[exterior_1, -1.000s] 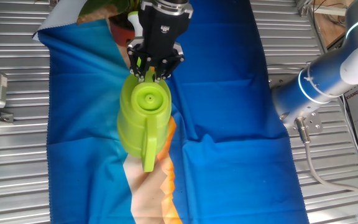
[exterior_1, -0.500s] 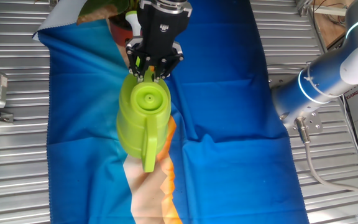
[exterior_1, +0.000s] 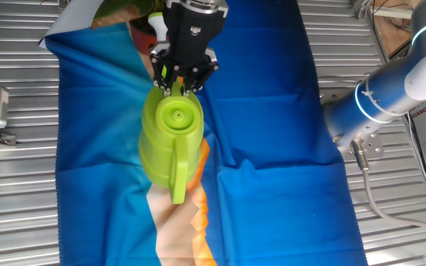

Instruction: Water the plant

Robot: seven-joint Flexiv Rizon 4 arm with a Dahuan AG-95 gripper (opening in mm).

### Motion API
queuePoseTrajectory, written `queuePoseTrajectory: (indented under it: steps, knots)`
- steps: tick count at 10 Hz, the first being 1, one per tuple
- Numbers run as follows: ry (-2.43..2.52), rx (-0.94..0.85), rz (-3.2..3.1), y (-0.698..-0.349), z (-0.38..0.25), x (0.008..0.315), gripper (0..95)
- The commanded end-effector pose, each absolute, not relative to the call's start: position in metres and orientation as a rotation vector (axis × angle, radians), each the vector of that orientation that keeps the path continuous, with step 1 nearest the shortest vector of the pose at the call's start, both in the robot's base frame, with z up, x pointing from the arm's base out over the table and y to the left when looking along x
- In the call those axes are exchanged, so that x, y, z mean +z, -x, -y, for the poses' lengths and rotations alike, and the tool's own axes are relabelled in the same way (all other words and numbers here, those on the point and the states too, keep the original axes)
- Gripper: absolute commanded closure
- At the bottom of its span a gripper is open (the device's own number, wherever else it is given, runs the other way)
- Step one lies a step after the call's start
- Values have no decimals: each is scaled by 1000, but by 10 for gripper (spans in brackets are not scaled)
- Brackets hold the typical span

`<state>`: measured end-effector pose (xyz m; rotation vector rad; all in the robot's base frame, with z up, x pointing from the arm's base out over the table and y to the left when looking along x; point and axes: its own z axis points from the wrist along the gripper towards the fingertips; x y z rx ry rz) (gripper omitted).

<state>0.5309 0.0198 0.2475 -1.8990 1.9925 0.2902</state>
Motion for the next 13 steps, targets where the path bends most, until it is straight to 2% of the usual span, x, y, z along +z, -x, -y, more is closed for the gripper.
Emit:
queuePoseTrajectory:
  steps: [1, 13]
  knots:
    - [1896, 294, -1989, -531, -19, 249, 950]
    - [1890, 307, -1971, -532, -18, 253, 950]
